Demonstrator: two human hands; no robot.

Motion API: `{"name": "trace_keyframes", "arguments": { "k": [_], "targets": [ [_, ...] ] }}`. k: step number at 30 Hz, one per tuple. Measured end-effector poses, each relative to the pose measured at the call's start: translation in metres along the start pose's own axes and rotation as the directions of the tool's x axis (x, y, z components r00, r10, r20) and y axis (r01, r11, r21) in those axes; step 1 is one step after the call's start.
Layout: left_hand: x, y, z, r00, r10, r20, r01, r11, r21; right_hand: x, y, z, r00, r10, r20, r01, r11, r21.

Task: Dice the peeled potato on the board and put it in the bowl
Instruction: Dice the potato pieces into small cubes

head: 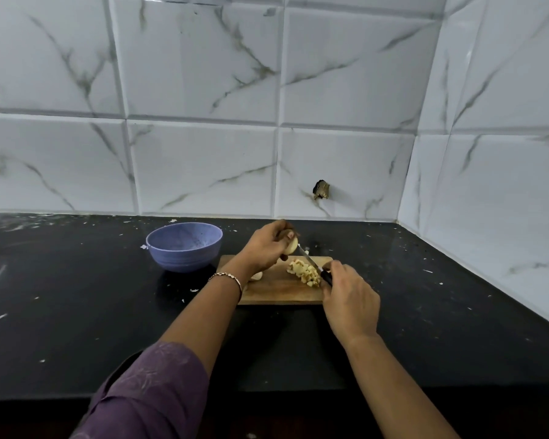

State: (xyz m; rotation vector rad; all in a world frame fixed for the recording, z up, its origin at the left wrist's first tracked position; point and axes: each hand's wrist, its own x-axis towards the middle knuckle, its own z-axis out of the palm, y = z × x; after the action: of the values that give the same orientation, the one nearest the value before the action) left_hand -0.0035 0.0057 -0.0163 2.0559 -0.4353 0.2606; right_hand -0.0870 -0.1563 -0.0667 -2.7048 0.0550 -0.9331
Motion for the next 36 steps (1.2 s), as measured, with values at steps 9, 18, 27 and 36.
{"name": "trace_keyframes", "arguments": {
  "k": [9,18,27,36],
  "targets": [
    [-0.002,0.006,0.012,0.998,-0.033,0.045,0.012,0.913,0.407,-0.001,-0.002,-0.001,0.997,-0.049,-0.054,0.046,0.997,-0.064],
    [0.007,-0.002,0.026,0.994,-0.059,0.090,0.033,0.963,0.268,0.000,-0.001,-0.001,0.996,-0.085,-0.023,0.084,0.994,-0.065],
    [0.010,0.001,0.023,0.999,-0.049,0.006,0.048,0.993,0.108,0.001,-0.002,-0.004,0.997,-0.074,0.002,0.074,0.996,-0.058],
    [0.013,0.007,0.029,0.984,-0.117,0.136,0.093,0.980,0.177,-0.001,-0.003,-0.006,0.996,-0.092,0.007,0.092,0.994,-0.058]
  ]
}}
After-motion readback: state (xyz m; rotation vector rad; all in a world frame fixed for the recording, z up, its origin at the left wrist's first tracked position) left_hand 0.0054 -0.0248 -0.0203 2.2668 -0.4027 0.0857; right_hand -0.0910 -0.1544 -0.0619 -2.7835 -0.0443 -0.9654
